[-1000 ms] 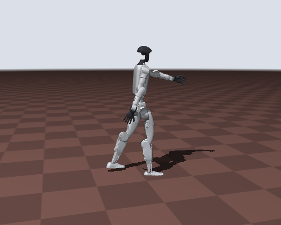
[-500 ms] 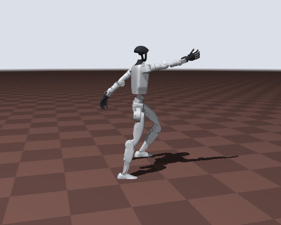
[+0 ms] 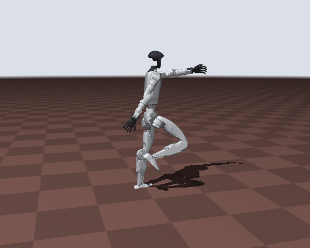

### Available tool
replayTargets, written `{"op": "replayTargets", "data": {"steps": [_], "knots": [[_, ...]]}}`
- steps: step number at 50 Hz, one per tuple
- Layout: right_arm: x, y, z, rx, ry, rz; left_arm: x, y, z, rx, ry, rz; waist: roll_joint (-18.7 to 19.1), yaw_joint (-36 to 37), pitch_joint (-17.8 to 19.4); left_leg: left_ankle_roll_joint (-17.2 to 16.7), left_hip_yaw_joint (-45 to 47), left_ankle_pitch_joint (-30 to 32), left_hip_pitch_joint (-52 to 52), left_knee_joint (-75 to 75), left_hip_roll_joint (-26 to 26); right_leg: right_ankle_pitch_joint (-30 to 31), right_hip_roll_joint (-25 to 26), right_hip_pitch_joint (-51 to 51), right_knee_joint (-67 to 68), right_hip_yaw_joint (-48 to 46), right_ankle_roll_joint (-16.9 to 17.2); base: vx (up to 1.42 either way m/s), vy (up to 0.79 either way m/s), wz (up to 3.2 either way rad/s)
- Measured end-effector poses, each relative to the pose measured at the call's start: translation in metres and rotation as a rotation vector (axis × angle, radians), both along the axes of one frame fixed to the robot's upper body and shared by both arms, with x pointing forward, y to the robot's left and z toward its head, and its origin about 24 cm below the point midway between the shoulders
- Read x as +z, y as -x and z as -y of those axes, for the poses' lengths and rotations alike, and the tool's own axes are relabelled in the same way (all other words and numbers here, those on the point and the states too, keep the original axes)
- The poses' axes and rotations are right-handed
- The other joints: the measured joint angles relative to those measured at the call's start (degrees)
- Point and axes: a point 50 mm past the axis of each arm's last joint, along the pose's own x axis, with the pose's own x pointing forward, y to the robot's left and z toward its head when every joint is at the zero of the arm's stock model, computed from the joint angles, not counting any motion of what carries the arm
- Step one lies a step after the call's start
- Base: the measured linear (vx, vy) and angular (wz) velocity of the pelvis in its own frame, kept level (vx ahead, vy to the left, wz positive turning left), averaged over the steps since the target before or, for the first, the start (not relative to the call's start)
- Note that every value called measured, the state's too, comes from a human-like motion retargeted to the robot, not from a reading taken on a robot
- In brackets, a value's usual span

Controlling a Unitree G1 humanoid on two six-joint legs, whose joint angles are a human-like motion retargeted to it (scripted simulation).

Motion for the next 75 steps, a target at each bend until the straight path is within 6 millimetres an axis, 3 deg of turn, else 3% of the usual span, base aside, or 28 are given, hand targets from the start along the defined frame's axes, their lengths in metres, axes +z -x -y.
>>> {"op": "replayTargets", "data": {"steps": [4,8,11,13,15,17,19,21,23,25,28,32,35,37,41,43,45,48,51,53,55,58,60,63,67,71,73,75], "knots": [[0.046,0.075,0.005,-0.102,-0.004,-0.209,0.066,0.023,-0.009,0.041,-0.126,0.109,0.6,-2.0,-0.5,-0.3,-0.1,-1.9,3.2,0.0,-0.3,-1.5,-0.7,-2.1,-10.9,-0.3,-0.7,0.55,-0.03,0.04],[0.047,0.074,0.012,-0.169,0.053,-0.178,0.064,0.022,-0.008,0.022,-0.142,0.099,0.6,-1.4,-2.3,-1.2,0.0,-3.2,5.0,0.0,-0.7,-3.0,-0.7,3.0,-36.8,-1.5,0.7,0.51,-0.05,0.0],[0.018,0.029,0.019,-0.167,0.12,-0.033,0.011,0.004,0.0,-0.054,-0.035,0.031,0.5,-0.8,-1.9,-1.5,-1.4,-3.6,8.3,0.1,-1.2,0.5,-1.1,18.5,-71.6,-5.8,3.5,0.57,-0.07,0.45],[-0.004,-0.019,0.024,-0.155,0.201,0.066,-0.044,-0.007,0.008,-0.063,0.137,-0.03,-0.9,-0.9,2.3,-1.3,-4.1,-3.9,14.6,1.4,-1.9,11.8,0.1,39.0,-104.9,-9.6,7.2,0.7,-0.13,0.79],[-0.023,-0.081,0.022,-0.081,0.2,0.171,-0.115,-0.011,0.014,-0.052,0.224,-0.181,-4.4,3.3,5.0,0.6,-4.5,-3.3,19.3,3.1,-5.0,24.9,0.0,51.8,-124.6,-9.0,12.4,0.69,-0.23,-0.57],[-0.034,-0.164,0.02,-0.065,0.216,0.383,-0.217,0.007,0.014,-0.074,0.203,-0.43,-7.3,10.4,5.6,4.1,-1.0,-0.4,19.5,9.4,-7.7,26.9,-1.2,54.5,-124.6,-4.4,15.2,0.61,-0.28,-2.08],[-0.025,-0.261,0.015,-0.097,0.245,0.634,-0.331,0.062,0.003,-0.11,0.186,-0.777,-10.5,15.3,5.4,4.8,2.9,-2.6,10.8,30.7,-8.0,26.4,-3.3,56.6,-124.6,-0.5,15.2,0.49,-0.26,-1.71],[0.009,-0.361,0.013,-0.149,0.306,0.914,-0.427,0.154,-0.013,-0.108,0.258,-1.124,-11.4,15.4,-0.1,5.4,3.2,-10.1,-11.8,66.7,-2.8,25.5,-3.3,52.8,-124.6,0.3,12.7,0.37,-0.15,-0.2],[0.071,-0.454,0.009,-0.282,0.375,1.211,-0.487,0.262,-0.027,0.005,0.312,-1.406,-11.4,16.5,-2.5,8.0,2.8,-16.6,-27.1,92.0,1.9,23.8,-2.3,51.7,-124.6,1.3,11.4,0.48,-0.04,-0.36],[0.154,-0.526,0.001,-0.45,0.387,1.49,-0.513,0.372,-0.034,0.114,0.364,-1.657,-12.8,20.0,-1.6,10.9,4.5,-21.8,-34.8,107.5,4.7,22.2,-2.8,53.5,-124.6,3.8,11.5,0.58,-0.01,-1.06],[0.291,-0.582,-0.003,-0.653,0.357,1.872,-0.502,0.516,-0.037,0.242,0.507,-1.941,-15.0,26.4,-0.7,12.6,5.7,-25.0,-44.8,119.7,7.2,20.6,-3.5,55.0,-124.6,7.4,11.7,0.57,0.0,-1.01],[0.436,-0.586,0.009,-0.715,0.404,2.226,-0.432,0.663,-0.043,0.461,0.62,-2.27,-16.2,32.2,-1.1,10.4,3.4,-24.0,-56.9,121.7,6.9,18.7,-3.4,57.0,-124.6,8.6,11.4,0.56,0.06,-0.32],[0.505,-0.57,0.016,-0.699,0.468,2.391,-0.38,0.722,-0.044,0.648,0.672,-2.413,-16.6,33.1,-2.0,10.6,3.1,-22.6,-60.6,113.8,6.4,17.4,-3.5,58.6,-124.6,7.8,11.5,0.54,0.12,0.25],[0.529,-0.562,0.016,-0.699,0.473,2.445,-0.368,0.733,-0.041,0.715,0.722,-2.426,-16.7,32.7,-2.7,10.8,3.8,-21.8,-59.3,103.3,6.1,16.3,-3.5,59.0,-123.5,7.3,11.8,0.53,0.12,0.27],[0.521,-0.567,0.008,-0.653,0.435,2.418,-0.397,0.708,-0.032,0.663,0.771,-2.359,-17.2,32.0,-3.0,8.9,8.8,-19.3,-45.3,66.6,3.8,15.0,-4.5,60.1,-120.7,8.8,12.8,0.56,0.14,-0.28],[0.491,-0.577,0.001,-0.628,0.411,2.359,-0.433,0.667,-0.033,0.617,0.707,-2.242,-16.7,33.6,-0.4,6.8,14.1,-14.2,-28.7,37.0,0.8,14.2,-5.1,63.4,-118.8,11.5,14.0,0.66,0.21,-1.39],[0.446,-0.586,-0.003,-0.646,0.418,2.275,-0.472,0.604,-0.038,0.629,0.618,-2.014,-12.7,35.0,3.0,4.9,18.0,-2.9,-11.0,9.0,-1.4,13.0,-2.9,68.8,-116.9,14.3,14.2,0.69,0.31,-1.27],[0.322,-0.586,-0.003,-0.52,0.49,1.99,-0.51,0.491,-0.036,0.564,0.573,-1.722,-8.0,29.1,2.0,-0.2,17.0,6.4,-3.7,0.0,-0.5,13.6,1.1,69.8,-109.0,12.9,10.8,0.57,0.36,0.46],[0.164,-0.53,0.0,-0.235,0.47,1.619,-0.512,0.348,-0.031,0.306,0.431,-1.489,-5.3,21.3,-1.2,-1.3,12.4,6.6,-3.5,0.0,0.5,16.0,3.4,55.7,-79.1,7.6,6.4,0.43,0.3,1.49],[0.073,-0.455,0.008,-0.025,0.406,1.308,-0.477,0.235,-0.028,0.166,0.295,-1.283,-4.9,17.5,-3.3,-1.1,9.3,5.8,-5.5,0.0,0.1,15.9,2.6,40.8,-54.4,5.0,4.7,0.37,0.2,1.44],[0.008,-0.359,0.014,0.138,0.312,0.966,-0.407,0.129,-0.023,0.096,0.17,-1.032,-4.2,13.8,-2.8,-2.0,6.1,4.5,-4.8,0.0,-0.3,13.3,1.3,30.4,-35.0,3.1,3.4,0.46,0.16,1.5],[-0.034,-0.208,0.018,0.208,0.179,0.529,-0.26,0.024,-0.014,0.057,0.069,-0.628,-2.6,7.3,-1.3,-2.4,1.6,3.0,-3.0,0.0,-0.3,9.1,-0.5,18.4,-15.5,1.0,2.5,0.51,0.12,1.29],[-0.031,-0.116,0.02,0.159,0.126,0.302,-0.159,-0.005,-0.012,0.051,0.049,-0.366,-1.2,3.2,-1.0,-1.7,-0.4,2.2,-1.9,0.0,0.0,7.0,-1.1,11.3,-7.9,0.0,1.6,0.53,0.08,0.75],[0.004,-0.003,0.03,0.039,0.121,0.037,-0.037,-0.004,-0.021,0.078,-0.019,-0.067,0.3,-1.7,-0.4,-0.4,-1.4,1.0,0.6,0.0,0.2,3.9,-1.7,4.1,-4.6,-0.8,-0.5,0.55,0.05,0.21],[0.067,0.092,0.045,-0.129,0.219,-0.217,0.066,0.028,-0.039,0.169,-0.137,0.134,0.2,-5.4,-0.3,-0.4,-1.2,-0.4,4.0,0.0,-0.5,1.5,-1.5,-0.3,-11.2,-1.4,-1.4,0.55,0.0,-0.05],[0.09,0.118,0.044,-0.24,0.296,-0.274,0.094,0.04,-0.033,0.169,-0.183,0.189,-0.6,-5.3,-2.0,-1.8,-1.4,-1.1,5.9,0.0,-1.3,1.3,-0.4,2.4,-31.8,-3.1,0.1,0.54,-0.05,-0.06],[0.079,0.107,0.038,-0.257,0.281,-0.23,0.076,0.03,-0.022,0.103,-0.185,0.16,-0.9,-4.4,-3.0,-2.3,-1.8,-1.3,6.9,0.0,-1.5,2.1,-0.6,8.1,-48.4,-5.7,1.2,0.54,-0.06,0.17],[0.057,0.084,0.033,-0.25,0.261,-0.157,0.038,0.013,-0.009,0.022,-0.14,0.097,-1.4,-3.9,-3.4,-2.5,-3.3,-1.5,8.6,0.0,-1.8,4.3,-0.8,18.0,-70.3,-9.6,3.4,0.58,-0.08,0.67]]}}
